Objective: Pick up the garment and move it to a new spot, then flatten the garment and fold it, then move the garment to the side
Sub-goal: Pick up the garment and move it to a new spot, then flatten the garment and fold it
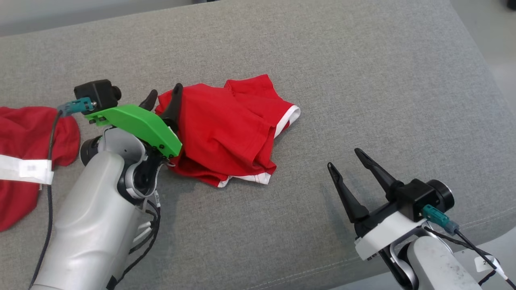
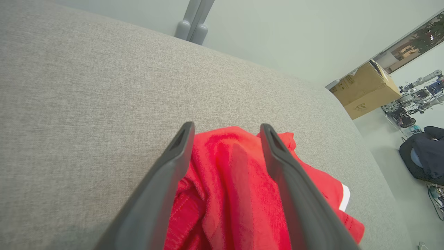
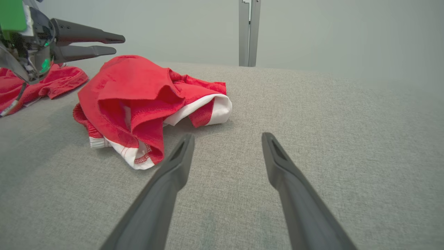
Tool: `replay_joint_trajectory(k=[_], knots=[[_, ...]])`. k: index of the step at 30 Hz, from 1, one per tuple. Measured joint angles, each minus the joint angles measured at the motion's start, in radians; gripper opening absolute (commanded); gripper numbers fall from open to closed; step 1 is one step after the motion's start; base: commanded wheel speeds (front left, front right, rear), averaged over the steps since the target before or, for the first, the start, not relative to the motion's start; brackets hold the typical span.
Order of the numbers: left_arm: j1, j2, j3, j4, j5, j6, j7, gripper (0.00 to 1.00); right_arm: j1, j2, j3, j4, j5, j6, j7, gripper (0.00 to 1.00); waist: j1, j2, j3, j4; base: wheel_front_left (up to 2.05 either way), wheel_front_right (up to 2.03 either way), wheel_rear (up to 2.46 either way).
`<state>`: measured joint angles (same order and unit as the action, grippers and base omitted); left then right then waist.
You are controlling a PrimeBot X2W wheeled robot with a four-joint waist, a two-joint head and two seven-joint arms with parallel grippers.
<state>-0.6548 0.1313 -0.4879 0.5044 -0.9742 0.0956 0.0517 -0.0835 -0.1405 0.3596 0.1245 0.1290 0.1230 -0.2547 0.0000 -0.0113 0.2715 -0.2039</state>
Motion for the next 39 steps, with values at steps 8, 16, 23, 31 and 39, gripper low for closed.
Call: replay_joint_trajectory(k=[8, 16, 23, 31, 39], knots=[[-0.022, -0.020, -0.082, -0.003, 0.084, -0.036, -0.058, 1.00, -0.046, 0.015, 0.117, 0.047, -0.017, 0.000, 0.000, 1.00, 0.0000, 0.0000, 0.016, 0.032, 0.00, 0.00, 0.00], [-0.030, -0.047, -0.125, -0.052, 0.134, -0.071, -0.159, 1.00, -0.073, -0.001, 0.237, 0.153, -0.010, 0.001, 0.000, 0.87, 0.0000, 0.0000, 0.011, 0.110, 0.00, 0.00, 0.00], [-0.009, -0.054, -0.144, -0.094, 0.165, -0.079, -0.227, 1.00, -0.098, -0.021, 0.192, 0.208, 0.008, 0.001, 0.000, 0.93, 0.0000, 0.0000, 0.005, 0.191, 0.00, 0.00, 0.00], [0.057, -0.046, -0.164, -0.102, 0.204, -0.077, -0.261, 1.00, -0.114, -0.024, 0.202, 0.252, 0.037, 0.001, 0.000, 0.67, 0.0000, 0.0000, -0.002, 0.268, 0.00, 0.00, 0.00], [0.113, -0.021, -0.142, -0.125, 0.203, -0.063, -0.273, 1.00, -0.119, -0.023, 0.216, 0.282, 0.051, 0.001, 0.000, 0.87, 0.0000, 0.0000, -0.008, 0.303, 0.00, 0.00, 0.00]])
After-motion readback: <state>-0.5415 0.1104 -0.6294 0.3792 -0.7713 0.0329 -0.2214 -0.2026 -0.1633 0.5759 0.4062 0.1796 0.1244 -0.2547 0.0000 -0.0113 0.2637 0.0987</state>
